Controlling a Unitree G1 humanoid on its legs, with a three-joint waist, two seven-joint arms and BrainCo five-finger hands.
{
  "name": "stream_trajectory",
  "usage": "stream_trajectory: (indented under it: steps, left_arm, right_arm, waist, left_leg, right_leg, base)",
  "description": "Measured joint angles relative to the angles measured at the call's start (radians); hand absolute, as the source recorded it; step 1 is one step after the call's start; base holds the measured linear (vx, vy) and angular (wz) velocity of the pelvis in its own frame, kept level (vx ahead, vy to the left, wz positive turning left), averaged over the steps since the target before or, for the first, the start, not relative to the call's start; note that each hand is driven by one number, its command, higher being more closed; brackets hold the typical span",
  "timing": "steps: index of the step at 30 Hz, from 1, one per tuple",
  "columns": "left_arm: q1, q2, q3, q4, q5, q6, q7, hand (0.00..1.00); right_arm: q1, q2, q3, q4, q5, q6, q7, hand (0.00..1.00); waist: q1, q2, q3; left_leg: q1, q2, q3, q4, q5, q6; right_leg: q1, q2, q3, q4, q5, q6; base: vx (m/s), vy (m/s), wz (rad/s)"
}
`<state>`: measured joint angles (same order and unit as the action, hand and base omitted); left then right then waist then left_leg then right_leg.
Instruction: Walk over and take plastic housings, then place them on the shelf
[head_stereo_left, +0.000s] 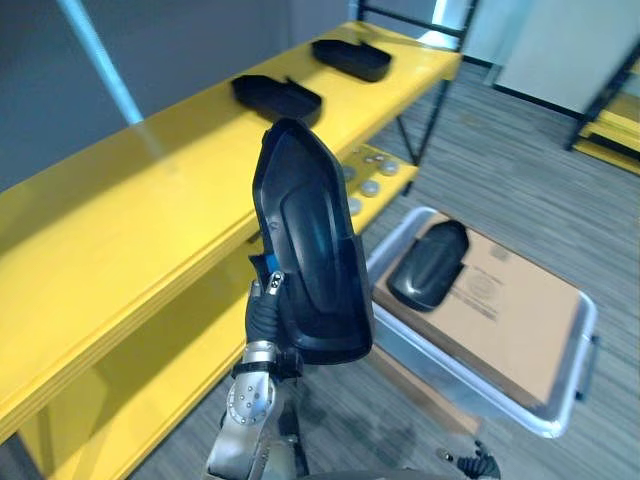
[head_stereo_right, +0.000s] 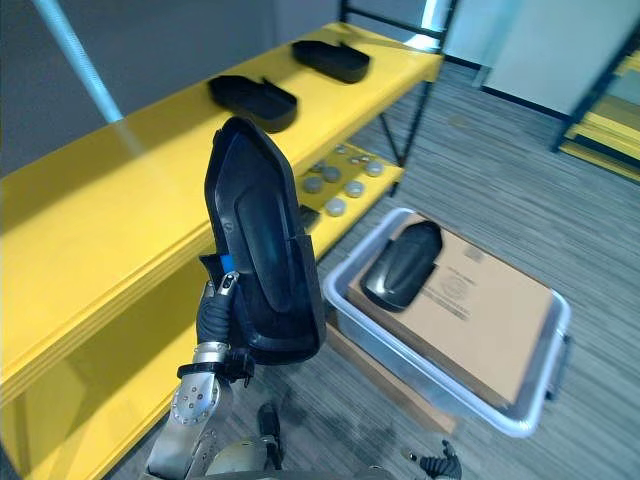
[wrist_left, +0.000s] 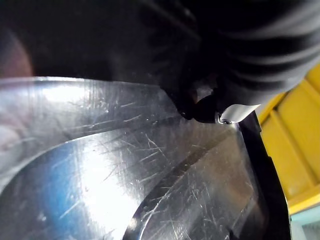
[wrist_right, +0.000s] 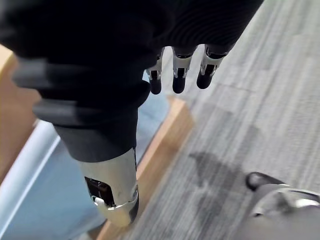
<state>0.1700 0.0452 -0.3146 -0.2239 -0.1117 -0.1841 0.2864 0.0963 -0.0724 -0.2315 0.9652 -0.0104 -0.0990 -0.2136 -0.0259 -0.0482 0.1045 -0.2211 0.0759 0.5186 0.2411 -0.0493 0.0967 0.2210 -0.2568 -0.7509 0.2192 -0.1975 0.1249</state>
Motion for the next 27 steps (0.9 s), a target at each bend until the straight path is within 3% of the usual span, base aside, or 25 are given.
stream_trajectory:
  steps: [2, 3, 4, 6, 9, 11, 12, 13, 14, 16, 17, 20, 24, 27]
  left_arm:
    - [-0.005, -0.001, -0.033, 0.000, -0.004, 0.002, -0.004, 1.00]
    - [-0.005, -0.001, -0.047, 0.000, -0.003, 0.002, -0.009, 1.00]
    - [-0.005, -0.001, -0.059, 0.001, -0.003, 0.002, -0.016, 1.00]
    - [-0.037, 0.002, -0.067, 0.042, 0.002, 0.002, -0.021, 1.00]
    - [-0.038, 0.002, -0.044, 0.066, 0.006, 0.002, -0.013, 1.00]
    - [-0.042, 0.001, -0.038, 0.070, 0.006, 0.002, 0.002, 1.00]
    - [-0.044, 0.001, -0.040, 0.071, 0.006, 0.002, 0.003, 1.00]
    - [-0.044, 0.002, -0.041, 0.075, 0.009, 0.002, 0.007, 1.00]
    - [-0.044, -0.009, -0.041, 0.089, 0.010, 0.002, 0.017, 1.00]
    - [-0.039, -0.025, -0.042, 0.093, 0.009, 0.001, 0.024, 1.00]
    - [-0.040, -0.026, -0.045, 0.095, 0.009, 0.001, 0.024, 1.00]
    - [-0.040, -0.024, -0.062, 0.123, 0.008, 0.002, 0.019, 1.00]
    - [-0.040, -0.023, -0.060, 0.150, 0.012, 0.007, 0.017, 1.00]
    - [-0.062, -0.022, -0.025, 0.181, 0.075, 0.024, 0.029, 1.00]
  right_arm:
    - [-0.006, 0.013, 0.000, 0.001, -0.001, 0.017, 0.001, 0.00]
    - [-0.003, 0.013, 0.001, 0.001, -0.003, 0.023, 0.001, 0.00]
    - [-0.001, 0.013, 0.002, 0.001, -0.006, 0.028, 0.001, 0.00]
    - [0.012, 0.025, 0.008, 0.000, -0.010, 0.032, 0.002, 0.00]
    - [0.030, 0.023, 0.016, -0.006, -0.009, 0.031, 0.002, 0.00]
    - [0.047, 0.025, 0.037, -0.010, -0.009, 0.031, 0.002, 0.00]
    - [0.055, 0.027, 0.040, -0.010, -0.009, 0.031, 0.002, 0.00]
    - [0.071, 0.032, 0.046, -0.010, -0.009, 0.034, 0.001, 0.00]
    - [0.084, 0.032, 0.044, -0.006, -0.009, 0.037, 0.003, 0.00]
    - [0.089, 0.022, 0.044, -0.018, -0.008, 0.035, 0.003, 0.00]
    - [0.087, 0.023, 0.044, -0.027, -0.008, 0.030, 0.003, 0.00]
    - [0.088, 0.037, 0.040, -0.029, 0.004, 0.027, 0.002, 0.00]
    - [0.086, 0.037, 0.040, -0.029, 0.005, 0.026, 0.003, 0.00]
    - [0.086, 0.038, 0.038, -0.029, 0.005, 0.019, 0.002, 0.00]
  waist:
    - [-0.001, 0.001, 0.001]
    - [-0.006, 0.011, 0.000]
    - [-0.013, 0.018, 0.005]
    - [-0.025, 0.019, 0.015]
    - [-0.047, 0.023, 0.018]
    - [-0.075, 0.009, 0.016]
    - [-0.075, 0.005, 0.021]
    - [-0.069, -0.016, 0.020]
    - [-0.071, -0.018, 0.024]
    - [-0.044, 0.004, 0.018]
    - [-0.032, 0.001, 0.018]
    - [-0.031, -0.014, 0.013]
    - [-0.039, -0.008, 0.007]
    - [-0.044, -0.005, 0.005]
  left_leg:
    - [-0.007, -0.001, -0.034, 0.080, -0.080, -0.007]
    - [0.002, -0.002, -0.054, 0.102, -0.108, -0.008]
    - [0.017, -0.002, -0.078, 0.110, -0.130, -0.016]
    - [0.073, -0.014, -0.144, 0.084, -0.146, -0.026]
    - [0.114, -0.028, -0.189, 0.061, -0.142, -0.027]
    - [0.119, -0.057, -0.268, 0.073, -0.146, -0.034]
    - [0.120, -0.066, -0.287, 0.084, -0.150, -0.042]
    - [0.114, -0.090, -0.320, 0.102, -0.159, -0.057]
    - [0.113, -0.092, -0.356, 0.119, -0.173, -0.071]
    - [0.104, -0.058, -0.399, 0.130, -0.179, -0.090]
    - [0.103, -0.039, -0.418, 0.118, -0.172, -0.107]
    - [0.140, -0.017, -0.458, 0.051, -0.141, -0.146]
    - [0.196, -0.009, -0.464, -0.058, -0.083, -0.157]
    - [0.205, -0.010, -0.463, -0.109, -0.041, -0.156]
  right_leg:
    - [-0.011, -0.057, -0.004, 0.153, 0.005, -0.001]
    - [-0.044, -0.092, 0.048, 0.275, 0.025, -0.035]
    - [-0.104, -0.108, 0.155, 0.405, 0.041, -0.096]
    - [-0.247, -0.021, 0.416, 0.513, -0.080, -0.082]
    - [-0.331, 0.076, 0.592, 0.417, -0.123, -0.063]
    - [-0.404, 0.168, 0.803, 0.285, -0.110, -0.038]
    - [-0.411, 0.170, 0.825, 0.251, -0.091, -0.024]
    - [-0.418, 0.162, 0.834, 0.189, -0.013, -0.029]
    - [-0.408, 0.151, 0.812, 0.192, 0.026, -0.030]
    - [-0.378, 0.179, 0.759, 0.139, 0.033, -0.054]
    - [-0.359, 0.197, 0.736, 0.105, 0.046, -0.072]
    - [-0.302, 0.223, 0.692, 0.032, 0.070, -0.100]
    - [-0.240, 0.239, 0.682, -0.077, 0.123, -0.108]
    - [-0.235, 0.242, 0.684, -0.131, 0.164, -0.109]
  base:
    - [0.16, 0.134, 0.44]
    - [0.20, 0.185, 0.40]
    - [0.22, 0.168, 0.52]
    - [0.31, 0.155, 0.73]
    - [0.20, 0.028, 0.67]
    - [0.21, -0.076, 1.22]
    - [0.23, -0.155, 1.31]
    - [0.21, -0.218, 1.33]
    - [0.17, -0.202, 1.22]
    - [0.19, -0.201, 0.69]
    - [0.16, -0.203, 0.36]
    - [0.10, -0.197, 0.32]
    - [0.04, -0.092, 0.07]
    - [-0.03, -0.006, 0.00]
